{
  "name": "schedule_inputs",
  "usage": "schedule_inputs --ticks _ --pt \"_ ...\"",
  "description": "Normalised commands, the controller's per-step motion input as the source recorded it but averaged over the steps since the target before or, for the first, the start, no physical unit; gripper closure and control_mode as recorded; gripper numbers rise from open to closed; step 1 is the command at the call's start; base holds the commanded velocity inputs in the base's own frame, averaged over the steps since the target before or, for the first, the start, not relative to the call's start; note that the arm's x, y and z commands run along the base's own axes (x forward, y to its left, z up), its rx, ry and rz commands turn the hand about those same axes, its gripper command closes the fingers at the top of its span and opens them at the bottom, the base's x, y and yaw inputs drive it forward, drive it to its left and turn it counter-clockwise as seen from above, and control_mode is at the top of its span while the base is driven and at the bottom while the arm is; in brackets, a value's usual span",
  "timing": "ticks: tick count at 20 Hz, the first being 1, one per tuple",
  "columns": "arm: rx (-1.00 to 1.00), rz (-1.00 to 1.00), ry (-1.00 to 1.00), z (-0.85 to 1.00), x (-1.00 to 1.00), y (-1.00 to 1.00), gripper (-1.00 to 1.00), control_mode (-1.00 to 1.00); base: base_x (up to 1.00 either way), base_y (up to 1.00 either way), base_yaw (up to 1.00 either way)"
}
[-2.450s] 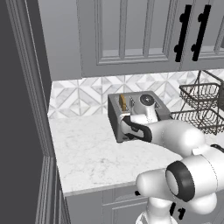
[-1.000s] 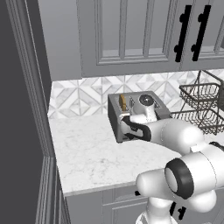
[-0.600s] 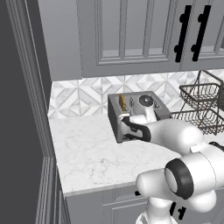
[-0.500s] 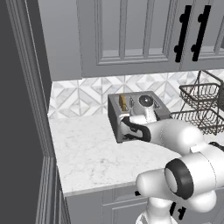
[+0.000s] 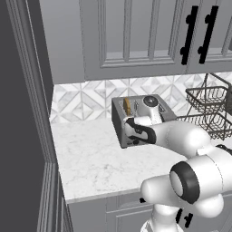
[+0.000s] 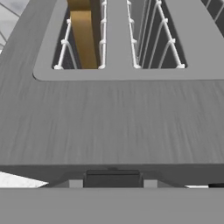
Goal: Start the toaster. Once the lever pops up, take the bread to the plate on the dining counter.
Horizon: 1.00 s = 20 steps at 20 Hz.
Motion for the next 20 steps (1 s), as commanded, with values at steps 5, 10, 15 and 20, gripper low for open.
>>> schedule_inputs --ticks 5,10,15,20 --pt "0.00 0.00 0.00 -0.77 -0.02 0.00 -1.00 -1.00 0.00 0.00 0.00" --pt "0.00 0.00 0.00 -0.55 0.00 0.00 -1.00 -1.00 0.00 0.00 0.00" --pt "0.00 0.00 0.00 -0.32 0.02 0.00 1.00 -1.00 0.00 0.00 0.00" --pt "0.00 0.00 0.00 0.00 0.00 0.00 1.00 -1.00 0.00 0.00 0.00"
